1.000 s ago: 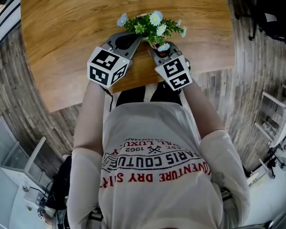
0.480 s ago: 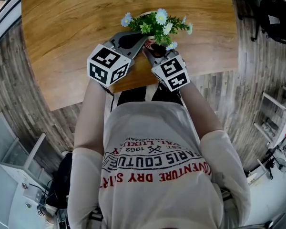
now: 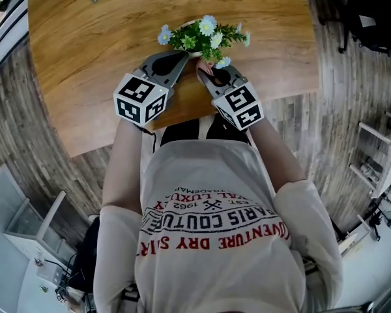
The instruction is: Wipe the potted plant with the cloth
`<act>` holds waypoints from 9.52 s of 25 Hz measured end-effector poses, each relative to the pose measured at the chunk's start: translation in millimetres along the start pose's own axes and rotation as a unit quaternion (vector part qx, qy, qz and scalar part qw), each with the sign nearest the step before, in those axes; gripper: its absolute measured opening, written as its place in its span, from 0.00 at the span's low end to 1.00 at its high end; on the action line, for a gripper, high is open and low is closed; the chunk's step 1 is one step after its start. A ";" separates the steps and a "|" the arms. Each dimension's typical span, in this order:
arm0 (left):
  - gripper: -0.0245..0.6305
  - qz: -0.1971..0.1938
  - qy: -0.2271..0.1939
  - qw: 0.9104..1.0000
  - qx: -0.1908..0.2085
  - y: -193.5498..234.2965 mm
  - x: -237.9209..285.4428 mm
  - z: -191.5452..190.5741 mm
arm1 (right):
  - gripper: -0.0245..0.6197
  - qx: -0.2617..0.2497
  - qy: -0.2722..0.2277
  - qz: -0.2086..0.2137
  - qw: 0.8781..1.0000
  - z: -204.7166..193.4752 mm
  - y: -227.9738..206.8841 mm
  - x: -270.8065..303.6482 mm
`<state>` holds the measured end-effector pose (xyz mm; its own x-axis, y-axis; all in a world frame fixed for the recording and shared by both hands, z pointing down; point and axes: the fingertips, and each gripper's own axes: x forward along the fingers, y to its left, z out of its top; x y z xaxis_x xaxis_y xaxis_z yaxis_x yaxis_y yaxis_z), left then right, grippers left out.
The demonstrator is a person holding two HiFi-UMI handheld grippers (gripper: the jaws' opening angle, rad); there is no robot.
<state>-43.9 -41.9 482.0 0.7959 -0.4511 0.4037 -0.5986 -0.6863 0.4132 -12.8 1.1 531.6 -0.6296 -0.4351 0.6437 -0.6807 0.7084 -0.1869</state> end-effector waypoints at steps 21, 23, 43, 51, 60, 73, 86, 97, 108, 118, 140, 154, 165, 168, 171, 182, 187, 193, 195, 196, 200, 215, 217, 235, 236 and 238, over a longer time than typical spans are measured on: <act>0.06 0.190 -0.009 0.982 -0.008 -2.1 8.0 -3.9 | 0.10 -0.107 0.025 0.005 0.994 59.5 -174.4 -41.8; 0.06 0.208 -0.012 0.978 -0.021 0.5 9.6 -3.6 | 0.10 -0.131 0.041 0.035 0.990 72.1 -177.3 -25.0; 0.06 0.259 -0.023 0.964 -0.048 -0.6 9.3 5.3 | 0.10 -0.149 0.135 0.273 0.941 89.5 -106.2 61.4; 0.06 0.259 -0.037 0.964 -0.057 1.3 13.2 13.7 | 0.10 -0.149 0.152 0.311 0.926 101.1 -95.1 62.3; 0.06 0.250 -0.036 0.967 -0.046 2.4 19.9 18.7 | 0.10 -0.202 0.203 0.360 0.888 104.0 -74.2 62.8; 0.06 0.242 -0.054 0.967 -0.054 2.2 26.1 22.0 | 0.10 -0.232 0.228 0.411 0.851 110.4 -34.4 61.8; 0.06 0.265 -0.055 0.962 -0.027 -7.2 -8.7 22.3 | 0.10 -0.286 0.122 0.322 0.894 151.6 -23.1 41.4; 0.06 0.272 -0.083 0.957 0.062 -23.0 -95.9 43.1 | 0.10 -0.260 -0.008 0.220 0.940 208.8 36.6 -20.0; 0.06 0.297 -0.083 0.949 0.069 -17.8 -163.5 18.6 | 0.10 -0.148 -0.025 0.156 0.976 168.0 90.9 -15.8; 0.06 0.259 -0.068 0.962 0.050 34.1 -176.9 4.0 | 0.10 -0.064 0.019 0.035 0.997 112.5 62.5 38.1; 0.06 0.101 0.005 0.987 0.122 57.1 -147.0 -1.0 | 0.10 0.343 -0.036 -0.122 0.931 55.3 17.1 62.1; 0.06 0.086 0.017 0.989 0.119 47.5 -145.5 -18.6 | 0.10 0.471 -0.058 -0.137 0.870 20.3 5.1 41.7; 0.06 0.061 0.020 0.990 0.127 33.7 -134.8 -23.0 | 0.10 0.474 -0.041 -0.172 0.863 -16.3 -0.4 13.4; 0.06 0.054 0.018 0.990 0.129 26.8 -132.3 -23.4 | 0.10 0.480 -0.038 -0.174 0.859 -22.4 1.3 2.8; 0.06 0.044 0.016 0.990 0.129 17.7 -125.8 -22.8 | 0.10 0.468 -0.032 -0.185 0.863 -27.2 -0.3 -12.0; 0.07 0.046 0.006 0.993 0.111 -12.2 -86.6 -13.7 | 0.10 0.369 -0.019 -0.215 0.904 -27.7 -37.6 -80.9; 0.32 0.064 0.020 0.992 0.108 -13.0 -60.7 -22.9 | 0.10 0.317 -0.006 -0.220 0.923 -30.7 -79.1 -95.0; 0.69 0.068 0.036 0.984 0.164 -7.7 -16.1 -30.8 | 0.10 0.251 0.009 -0.221 0.942 -28.4 -129.4 -94.6; 0.76 0.068 0.034 0.977 0.197 -3.7 -1.3 -27.7 | 0.10 0.227 0.013 -0.218 0.949 -26.2 -143.7 -90.6; 0.78 0.065 0.034 0.975 0.210 -1.6 5.5 -25.7 | 0.10 0.215 0.015 -0.216 0.952 -25.2 -150.0 -88.2; 0.82 0.043 0.043 0.969 0.241 7.4 27.2 -19.6 | 0.10 0.174 0.028 -0.200 0.964 -23.0 -166.7 -73.9; 0.84 -0.090 0.039 0.961 0.257 -2.1 72.5 -11.6 | 0.10 0.113 0.027 -0.163 0.980 -11.9 -178.7 -50.9; 0.84 -0.083 0.070 0.958 0.264 3.2 76.5 -16.8 | 0.10 0.114 0.029 -0.161 0.980 -12.7 -179.7 -49.7; 0.84 -0.051 0.083 0.959 0.266 7.7 80.0 -17.4 | 0.10 0.118 0.040 -0.164 0.979 -15.4 -181.8 -45.9; 0.84 -0.050 0.075 0.962 0.258 6.3 78.9 -13.9 | 0.10 0.117 0.041 -0.164 0.979 -14.6 -181.3 -46.5; 0.84 -0.046 0.062 0.967 0.243 3.8 75.1 -4.5 | 0.10 0.117 0.040 -0.164 0.979 -11.4 -179.7 -47.6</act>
<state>13.2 -75.9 517.6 0.8086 -0.3241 0.4911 -0.3889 -0.9207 0.0327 143.7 -99.2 543.0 -0.3378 -0.5657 0.7522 -0.9142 0.3874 -0.1192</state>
